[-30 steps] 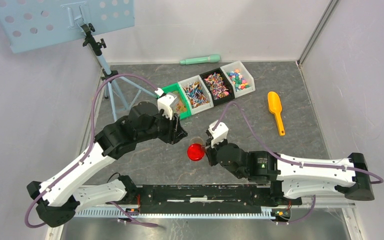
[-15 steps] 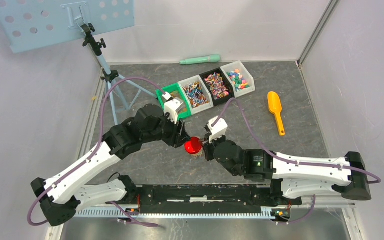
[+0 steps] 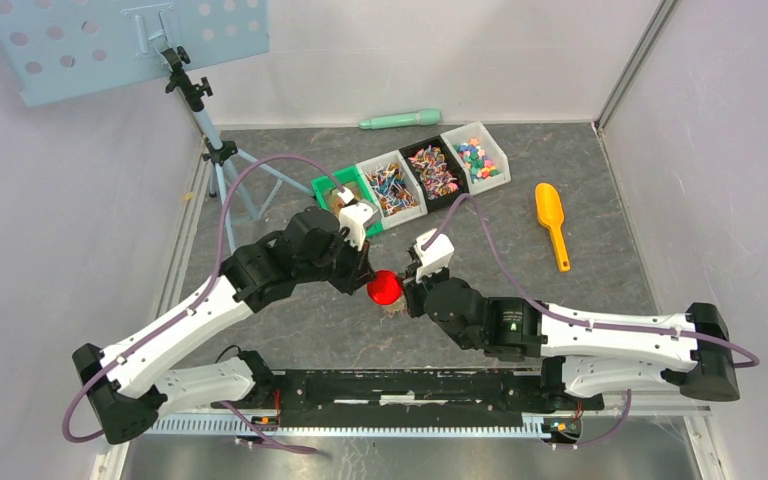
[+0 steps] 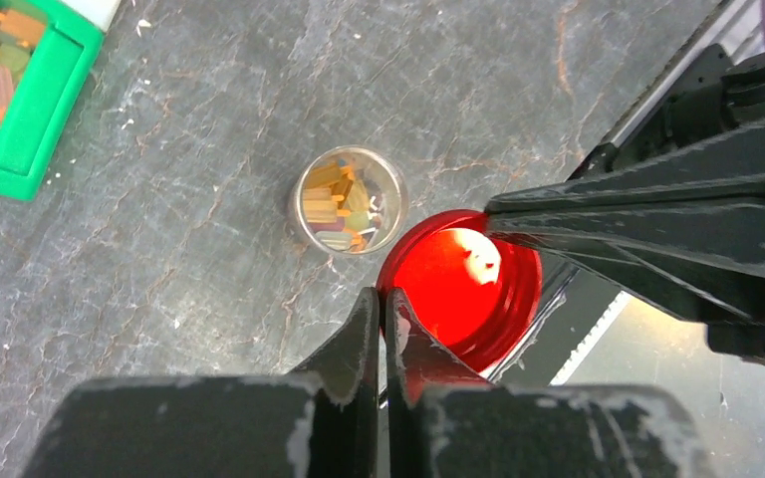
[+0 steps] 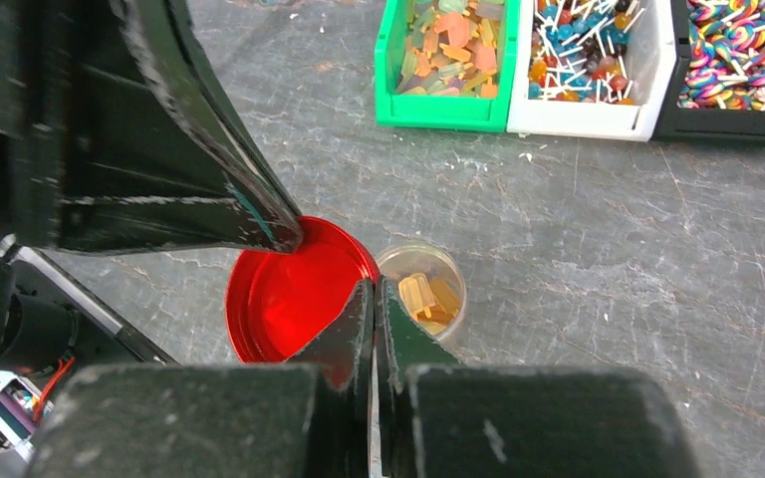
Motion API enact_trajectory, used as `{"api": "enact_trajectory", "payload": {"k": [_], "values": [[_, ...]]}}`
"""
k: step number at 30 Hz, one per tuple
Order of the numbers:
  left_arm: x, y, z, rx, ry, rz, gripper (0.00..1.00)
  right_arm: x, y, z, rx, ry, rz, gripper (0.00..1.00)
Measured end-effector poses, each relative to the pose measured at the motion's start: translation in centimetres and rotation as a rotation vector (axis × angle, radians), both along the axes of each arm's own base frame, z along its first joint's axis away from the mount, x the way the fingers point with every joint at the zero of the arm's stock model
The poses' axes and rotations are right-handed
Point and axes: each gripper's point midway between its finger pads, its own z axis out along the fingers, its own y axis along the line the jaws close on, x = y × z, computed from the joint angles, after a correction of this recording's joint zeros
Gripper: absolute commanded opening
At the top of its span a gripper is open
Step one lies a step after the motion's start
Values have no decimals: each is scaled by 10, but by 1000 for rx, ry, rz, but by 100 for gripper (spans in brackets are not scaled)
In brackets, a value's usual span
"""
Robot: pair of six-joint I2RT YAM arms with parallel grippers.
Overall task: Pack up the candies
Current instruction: Pick up the bottle lid at the center of the board.
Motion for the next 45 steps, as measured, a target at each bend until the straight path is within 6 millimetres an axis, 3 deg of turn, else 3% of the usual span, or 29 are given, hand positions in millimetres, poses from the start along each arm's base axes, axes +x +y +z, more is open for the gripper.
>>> {"api": "enact_trajectory", "payload": {"k": [2,4,9,14,17,21,24,30,36,45], "values": [[0,1,-6,22,11,2,2,1,3,3,19,-5,-2,11],[0,2,-12,43,27,3,2,2,4,5,27,-8,4,32],[0,2,-16,56,39,4,2,0,9,14,78,-34,61,98],[5,4,-12,13,73,38,2,-11,-14,25,126,-183,188,98],[9,1,-1,-86,136,63,2,-15,-30,46,153,-332,230,98],[13,-12,20,-286,237,69,2,-20,-55,71,187,-610,255,98],[7,-27,35,-433,321,34,2,-34,-72,71,177,-859,302,98],[-7,-49,70,-674,470,-47,2,-50,-60,80,38,-1131,398,98],[-16,-55,106,-852,552,-107,2,-51,-41,97,-37,-1245,421,98],[-31,-54,128,-920,594,-178,2,-47,-31,133,-34,-1331,356,87]]}}
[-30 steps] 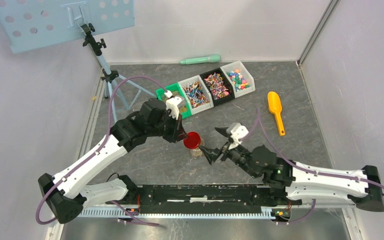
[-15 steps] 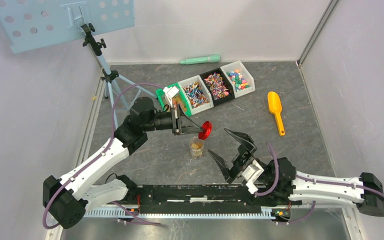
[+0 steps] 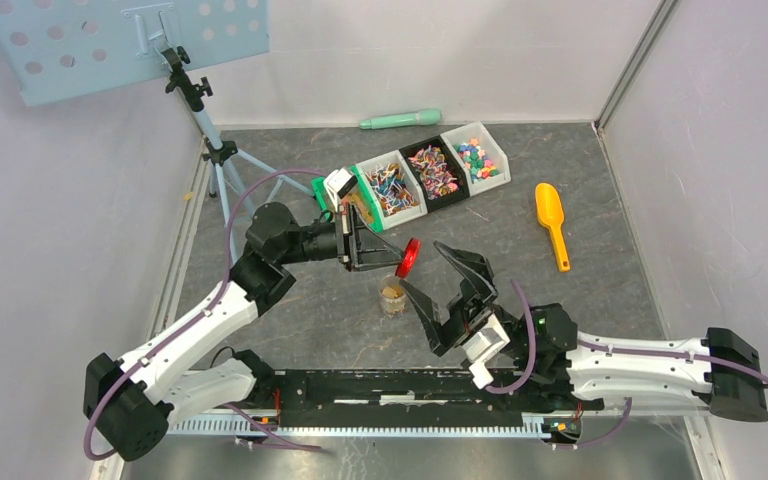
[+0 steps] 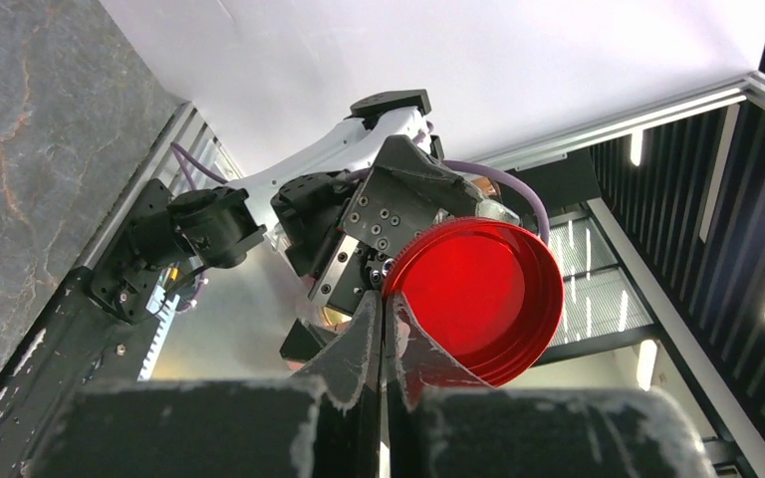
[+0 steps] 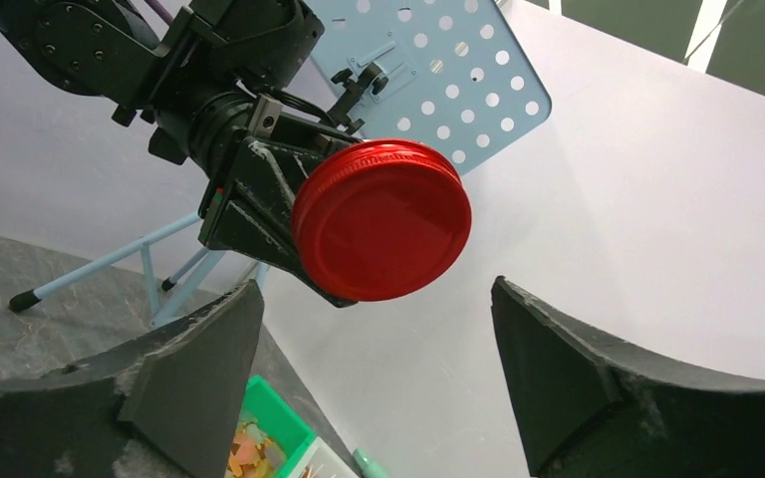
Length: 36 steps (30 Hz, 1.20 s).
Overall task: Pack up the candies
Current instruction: Pick up the bottle lid at the center of the board.
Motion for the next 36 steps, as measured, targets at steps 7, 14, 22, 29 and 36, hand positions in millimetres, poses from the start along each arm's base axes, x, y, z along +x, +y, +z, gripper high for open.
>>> {"api": "enact_trajectory", "payload": {"k": [7,14,22,29,36], "values": [[-11,5,-2,1,-3,-28,2,-3,8,10,-13,-25,20,83],[-16,5,-9,20,18,-46,2,-6,16,7,-40,-32,41,72],[-18,6,-11,29,27,-57,2,-9,20,5,-54,-41,60,67],[-19,7,-14,40,40,-57,2,-9,21,3,-62,-40,63,65],[-19,7,-17,50,34,-57,2,-9,22,1,-70,-37,63,70]]}}
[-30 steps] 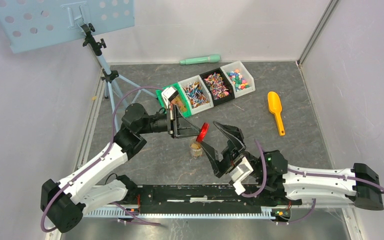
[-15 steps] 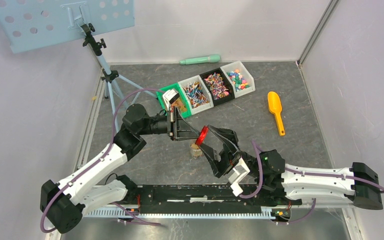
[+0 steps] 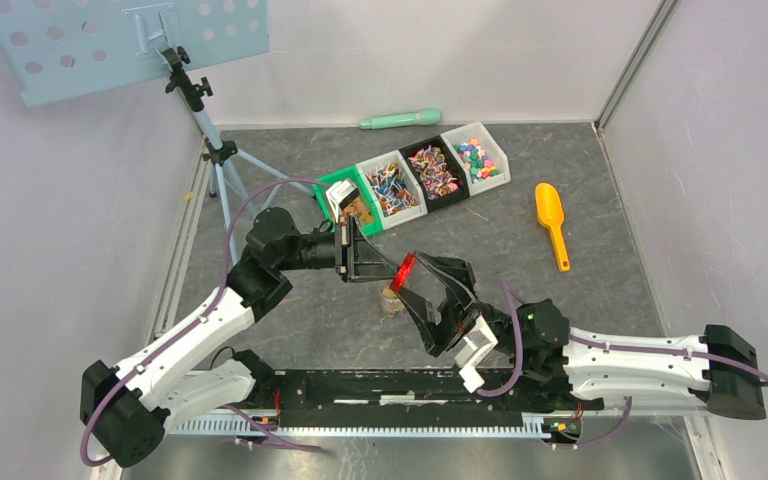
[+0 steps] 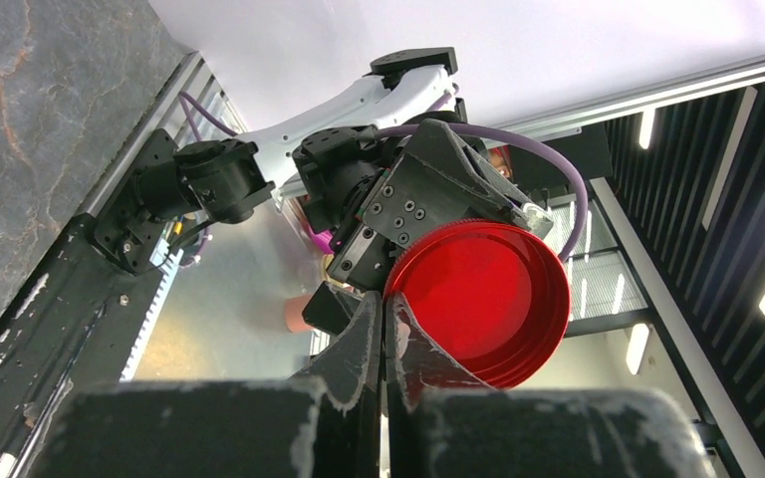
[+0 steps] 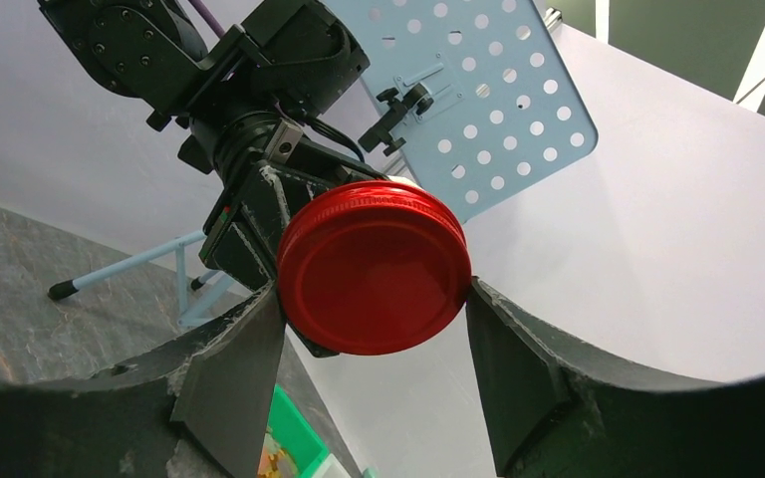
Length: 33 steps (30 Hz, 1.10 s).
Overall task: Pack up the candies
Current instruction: Pick up the bottle lid at the center of the board.
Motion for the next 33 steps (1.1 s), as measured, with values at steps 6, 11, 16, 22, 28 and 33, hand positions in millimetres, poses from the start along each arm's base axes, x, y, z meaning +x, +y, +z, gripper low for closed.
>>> {"api": "enact_trajectory", "payload": {"k": [6,11,16,22,28,33], "values": [[0,0,-5,19,-3,-2,2,0,0,-4,-20,8,2,57],[-2,0,-9,33,2,-14,24,-2,2,-7,-40,7,15,53],[3,1,-19,87,-21,16,77,-1,0,-9,-40,35,17,53],[43,15,-31,292,-177,234,100,14,-2,-9,-54,204,-22,53],[94,74,-36,566,-436,606,100,27,1,-36,-145,437,-71,53],[105,139,-48,754,-584,856,100,34,7,-72,-258,648,-128,52]]}}
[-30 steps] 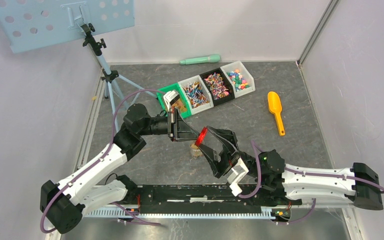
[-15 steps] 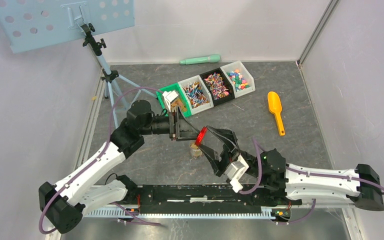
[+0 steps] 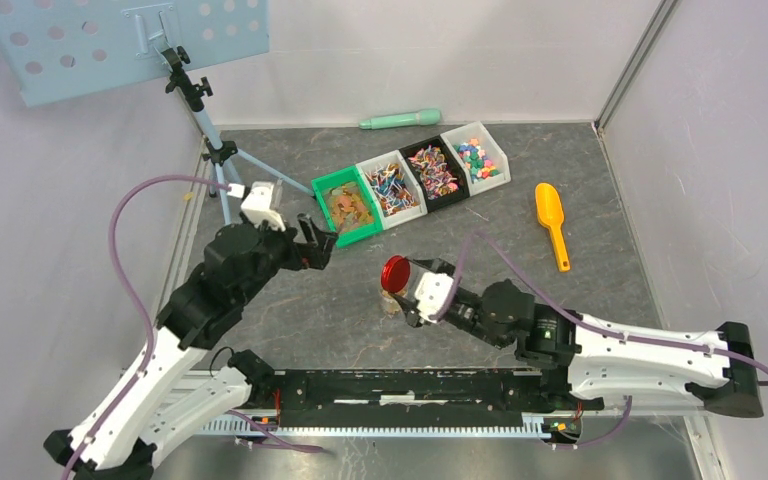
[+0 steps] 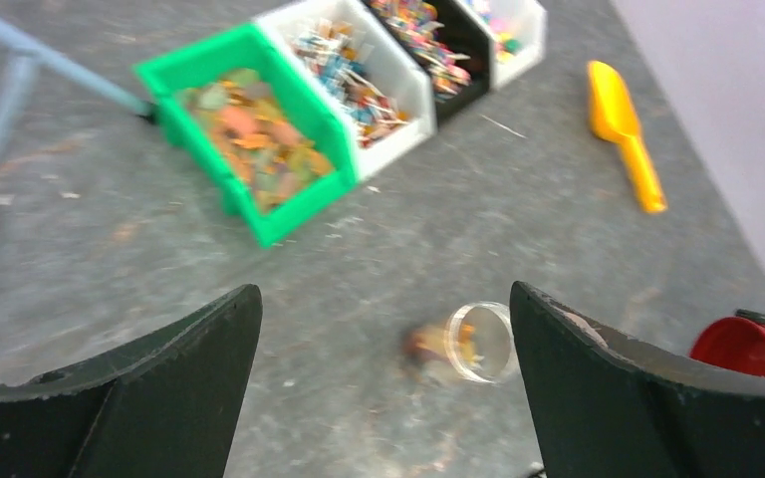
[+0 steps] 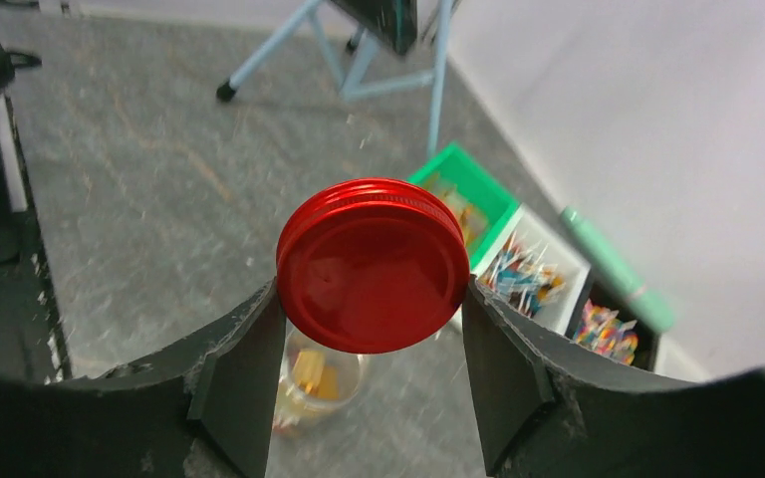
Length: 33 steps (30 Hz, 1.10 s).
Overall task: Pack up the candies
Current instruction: Pick up the bottle lid at the center of the board, then close the bottle lid on the packing bottle.
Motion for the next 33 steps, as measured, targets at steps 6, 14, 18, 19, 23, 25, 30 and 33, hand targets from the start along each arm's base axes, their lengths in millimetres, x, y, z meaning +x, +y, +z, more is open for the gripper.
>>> {"api": "enact_trajectory", "payload": {"k": [6,14,18,19,23,25,30,33], "values": [[-11,48,-17,108,-108,127,100,8,7,-39,-163,262,-122,53],[-32,79,-11,106,-226,175,100,11,17,-69,-348,482,-285,54],[-38,88,-9,112,-264,190,100,14,18,-90,-455,540,-351,54],[-39,89,-9,115,-270,190,100,15,18,-93,-472,550,-359,54],[-41,91,-11,117,-280,189,100,24,15,-107,-530,606,-376,54],[-42,91,-12,119,-277,187,100,31,11,-111,-537,637,-385,54],[-42,91,-12,121,-275,187,100,45,5,-120,-574,693,-410,55],[-42,91,-13,122,-274,186,100,49,9,-123,-602,703,-412,55]]}}
